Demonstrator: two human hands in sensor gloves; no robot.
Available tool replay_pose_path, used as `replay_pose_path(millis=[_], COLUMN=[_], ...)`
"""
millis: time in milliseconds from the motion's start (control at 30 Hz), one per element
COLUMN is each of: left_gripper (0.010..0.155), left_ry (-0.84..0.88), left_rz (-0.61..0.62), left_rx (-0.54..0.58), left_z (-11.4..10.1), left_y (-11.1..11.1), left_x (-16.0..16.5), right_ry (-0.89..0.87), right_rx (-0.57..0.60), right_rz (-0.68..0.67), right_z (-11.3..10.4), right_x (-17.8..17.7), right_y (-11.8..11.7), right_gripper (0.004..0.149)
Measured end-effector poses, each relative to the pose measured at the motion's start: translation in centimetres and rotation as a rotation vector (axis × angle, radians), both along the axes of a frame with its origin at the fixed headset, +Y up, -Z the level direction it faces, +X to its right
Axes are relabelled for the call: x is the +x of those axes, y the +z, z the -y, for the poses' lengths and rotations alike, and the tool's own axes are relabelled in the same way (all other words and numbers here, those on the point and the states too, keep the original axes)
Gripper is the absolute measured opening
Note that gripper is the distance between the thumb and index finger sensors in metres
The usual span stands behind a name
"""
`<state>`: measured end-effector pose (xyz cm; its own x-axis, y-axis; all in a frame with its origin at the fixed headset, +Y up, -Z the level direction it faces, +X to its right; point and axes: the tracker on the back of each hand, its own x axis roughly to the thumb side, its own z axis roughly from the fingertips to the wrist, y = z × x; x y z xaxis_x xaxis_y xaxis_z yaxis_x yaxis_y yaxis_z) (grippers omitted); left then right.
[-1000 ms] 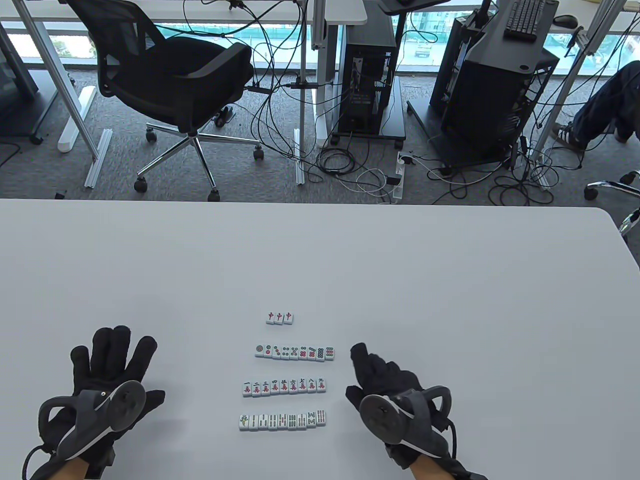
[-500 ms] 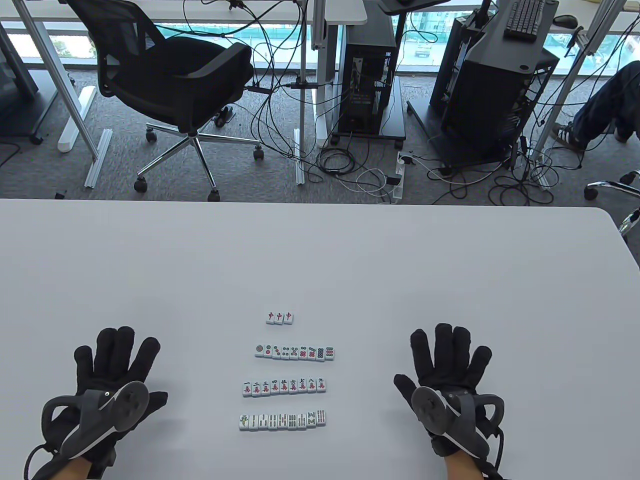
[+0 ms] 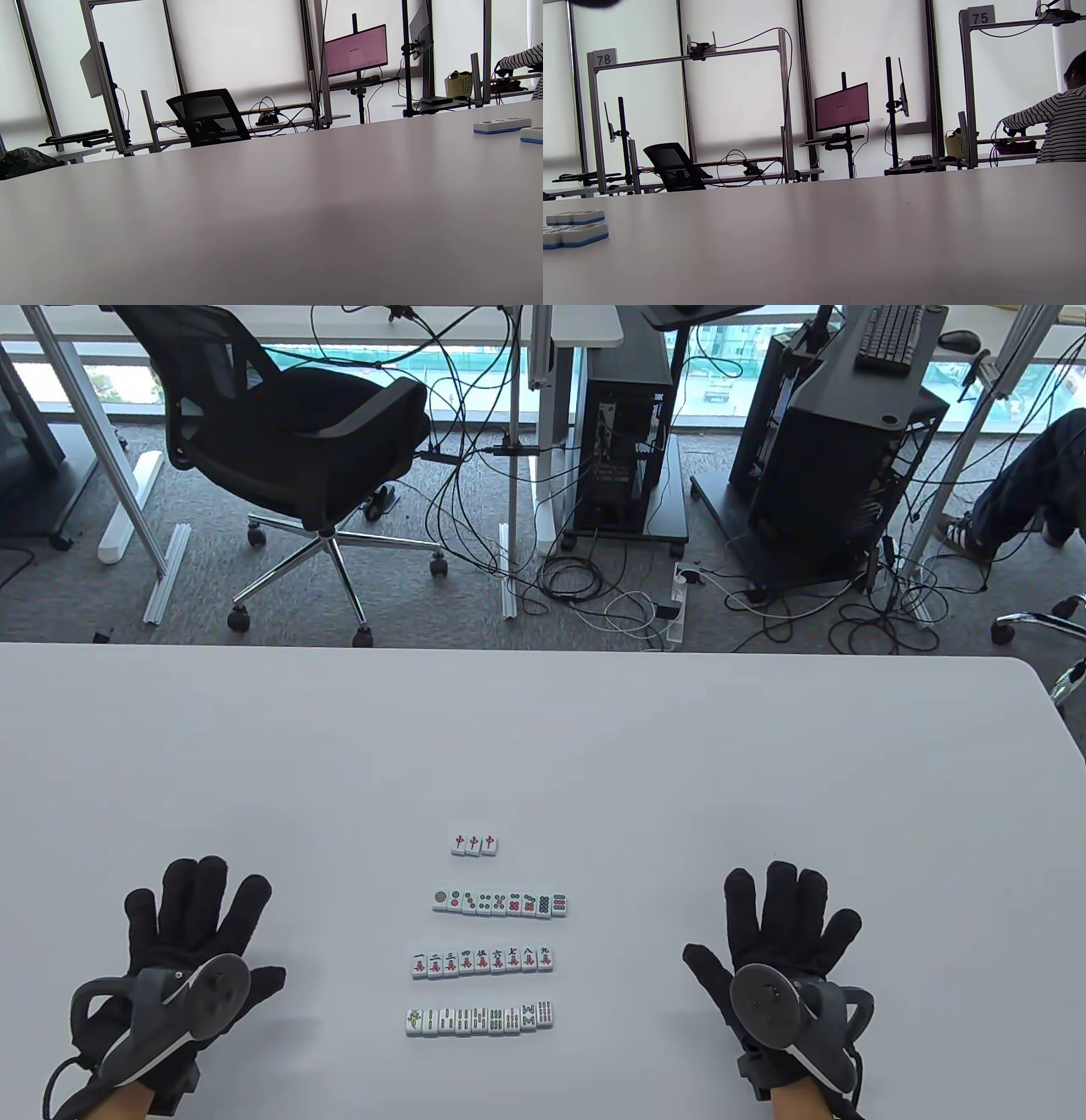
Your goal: Mahjong suit sorting
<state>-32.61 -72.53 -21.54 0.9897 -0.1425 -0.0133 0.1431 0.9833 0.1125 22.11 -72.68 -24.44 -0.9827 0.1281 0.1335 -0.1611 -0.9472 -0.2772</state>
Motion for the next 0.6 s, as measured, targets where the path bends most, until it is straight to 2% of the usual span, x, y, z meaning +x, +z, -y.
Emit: replay_pose_path(millis=[600], left_gripper=[0.092], left_ry=[-0.013], left_rz=[0.008], left_rx=[-0.010], left_z=[-0.04], left_y=[0.06], left_x=[0.12], right_ry=[-0.018], right_rx=[0.003], right_rz=[-0.024], right_z=[-0.17], right_x=[-0.18], right_y=[0.11], right_gripper=[0.086])
